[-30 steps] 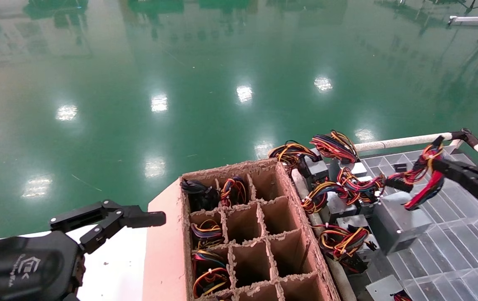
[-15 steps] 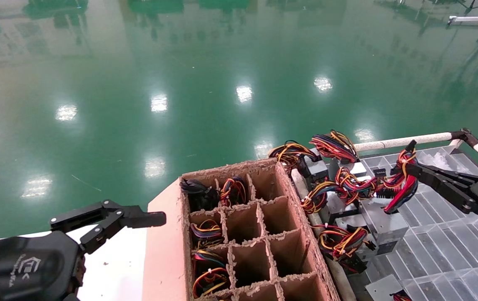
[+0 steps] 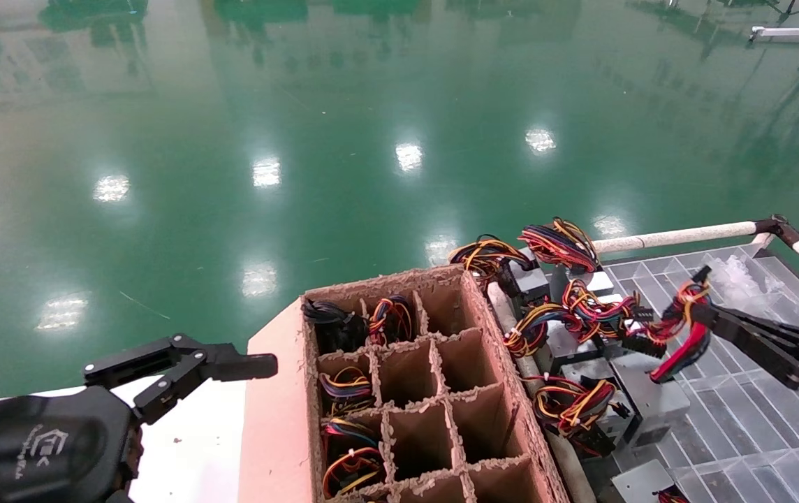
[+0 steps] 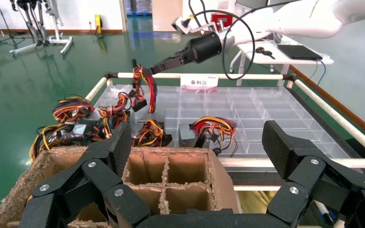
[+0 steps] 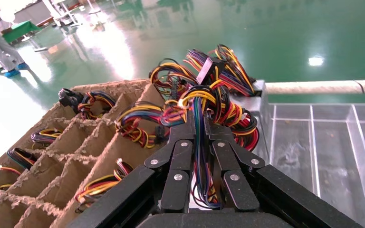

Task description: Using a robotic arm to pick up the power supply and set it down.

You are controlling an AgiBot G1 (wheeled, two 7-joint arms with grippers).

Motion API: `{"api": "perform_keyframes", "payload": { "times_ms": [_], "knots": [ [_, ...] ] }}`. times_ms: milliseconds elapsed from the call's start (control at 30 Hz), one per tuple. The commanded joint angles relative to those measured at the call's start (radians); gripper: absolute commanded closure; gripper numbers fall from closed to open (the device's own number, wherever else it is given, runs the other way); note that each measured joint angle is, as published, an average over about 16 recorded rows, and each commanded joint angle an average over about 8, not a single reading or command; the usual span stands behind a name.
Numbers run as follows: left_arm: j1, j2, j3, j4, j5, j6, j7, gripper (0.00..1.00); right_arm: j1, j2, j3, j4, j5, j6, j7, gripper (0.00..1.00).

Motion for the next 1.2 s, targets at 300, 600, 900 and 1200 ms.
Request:
{"api": "perform_keyframes", "payload": {
  "times_ms": [300, 600, 900, 1200],
  "knots": [
    [0.0, 0.0, 0.001, 0.0, 0.0, 0.0, 0.0, 0.0, -0.077, 0.008, 0.025, 0.011, 0.039, 0.018, 0.004, 0.32],
    [0.0, 0.0, 0.001, 0.0, -0.001, -0.001, 0.0, 0.0, -0.087, 0.006, 0.03, 0.018, 0.047, 0.026, 0.005, 0.0],
    [0.0, 0.0, 0.001, 0.0, -0.001, -0.001, 0.0, 0.0, -0.08, 0.005, 0.029, 0.018, 0.047, 0.02, 0.005, 0.0],
    [0.0, 0.0, 0.001, 0.001, -0.001, 0.0, 0.001, 0.0, -0.058, 0.003, 0.033, 0.076, 0.061, -0.012, 0.002, 0.0]
  ]
}}
